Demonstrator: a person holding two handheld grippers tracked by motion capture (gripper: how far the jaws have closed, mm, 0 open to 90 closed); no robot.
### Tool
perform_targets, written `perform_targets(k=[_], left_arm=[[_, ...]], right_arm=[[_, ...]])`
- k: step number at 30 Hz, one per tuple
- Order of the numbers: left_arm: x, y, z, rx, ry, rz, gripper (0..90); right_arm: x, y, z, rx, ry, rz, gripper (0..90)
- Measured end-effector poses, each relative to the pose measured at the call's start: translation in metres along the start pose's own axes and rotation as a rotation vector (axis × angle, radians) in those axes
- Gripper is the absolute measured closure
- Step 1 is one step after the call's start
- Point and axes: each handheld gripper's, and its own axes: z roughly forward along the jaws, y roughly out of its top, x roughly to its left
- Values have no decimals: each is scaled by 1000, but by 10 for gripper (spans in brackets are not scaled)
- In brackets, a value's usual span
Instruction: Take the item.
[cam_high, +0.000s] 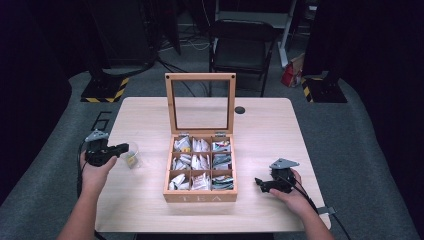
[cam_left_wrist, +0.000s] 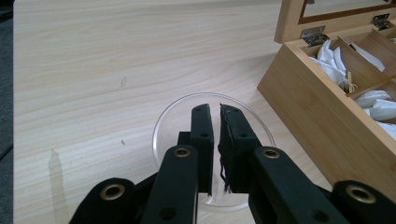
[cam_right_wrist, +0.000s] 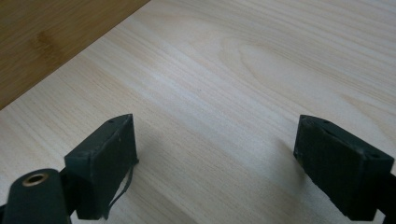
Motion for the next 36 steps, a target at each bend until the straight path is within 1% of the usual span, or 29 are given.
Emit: perform_targets(k=[4, 7, 8, 9, 10, 15, 17, 23, 27, 32, 34, 35, 36], left_arm=[[-1, 0, -1, 2, -1, -8, 807], [0, 2, -3, 1, 1, 7, 782], [-2, 2, -4, -7, 3, 0, 775], [-2, 3, -5, -2, -2, 6, 765], [-3, 3, -5, -13, 2, 6, 758], [-6, 8, -9, -2, -8, 9, 692], [-8, 9, -10, -6, -11, 8, 678], [-13, 13, -12, -7, -23, 21, 647], [-18, 14, -14, -5, -32, 36, 634], [-23, 17, -17, -16, -42, 50, 605], [-25, 17, -18, -26, -39, 59, 600], [-26, 17, -19, -15, -44, 62, 595], [-27, 17, -19, -18, -44, 66, 593]], right_arm=[[0, 0, 0, -1, 0, 1, 124], [0, 0, 0, 0, 0, 0, 124], [0, 0, 0, 0, 0, 0, 124], [0, 0, 0, 0, 0, 1, 124], [0, 0, 0, 0, 0, 0, 124], [0, 0, 0, 0, 0, 0, 124], [0, 0, 0, 0, 0, 0, 124], [0, 0, 0, 0, 0, 1, 124], [0, 0, 0, -1, 1, 0, 124], [0, 0, 0, -1, 0, 1, 124], [0, 0, 0, 0, 0, 0, 124], [0, 0, 0, 0, 0, 0, 124], [0, 0, 0, 1, 1, -1, 124]])
